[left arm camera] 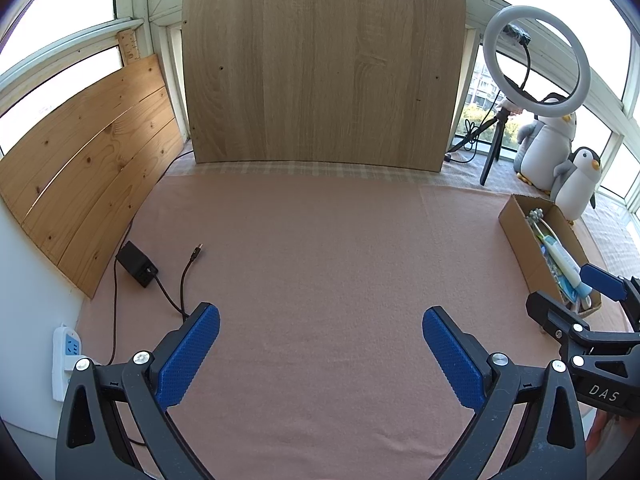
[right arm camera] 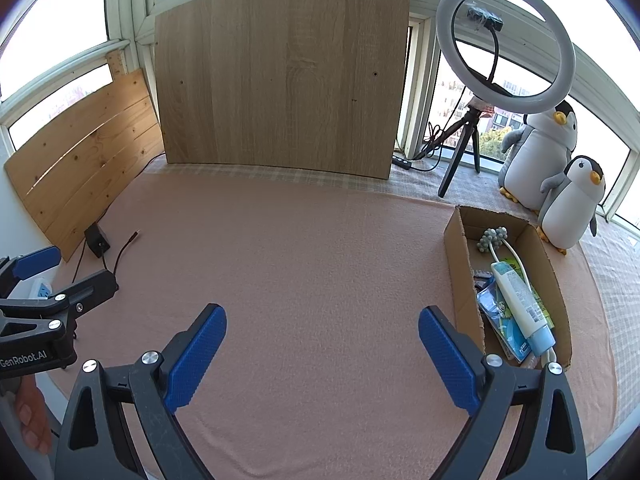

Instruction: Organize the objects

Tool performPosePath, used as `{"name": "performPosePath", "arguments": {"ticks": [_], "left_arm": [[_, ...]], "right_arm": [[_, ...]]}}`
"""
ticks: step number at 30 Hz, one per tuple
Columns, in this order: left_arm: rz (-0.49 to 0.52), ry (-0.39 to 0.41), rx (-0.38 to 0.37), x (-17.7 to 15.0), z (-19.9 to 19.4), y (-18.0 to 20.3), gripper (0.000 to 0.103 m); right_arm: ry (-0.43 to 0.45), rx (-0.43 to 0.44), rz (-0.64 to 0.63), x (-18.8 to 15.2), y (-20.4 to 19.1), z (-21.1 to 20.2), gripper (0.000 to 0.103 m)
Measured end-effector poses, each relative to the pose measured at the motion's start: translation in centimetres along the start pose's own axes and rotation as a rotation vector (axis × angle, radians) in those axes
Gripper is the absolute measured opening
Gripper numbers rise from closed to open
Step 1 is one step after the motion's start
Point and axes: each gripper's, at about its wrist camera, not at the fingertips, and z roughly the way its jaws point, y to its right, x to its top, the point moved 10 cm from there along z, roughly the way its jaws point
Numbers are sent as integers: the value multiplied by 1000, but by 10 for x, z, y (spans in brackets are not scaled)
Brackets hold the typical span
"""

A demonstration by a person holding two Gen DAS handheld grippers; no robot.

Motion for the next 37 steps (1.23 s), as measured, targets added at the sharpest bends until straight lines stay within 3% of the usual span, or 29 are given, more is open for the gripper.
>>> {"name": "performPosePath", "arguments": {"ticks": [27, 34, 37], "left_arm": [[13, -14, -7, 2, 14, 2, 103], [54, 20, 11, 6, 14, 6, 103], [58, 20, -14, 9, 15, 10, 103]], "right_arm": [[-13, 2, -1, 0, 1, 7, 95], [-22, -3, 3, 0, 3, 12, 95], [-24, -5, 6, 1, 3, 13, 95]]}}
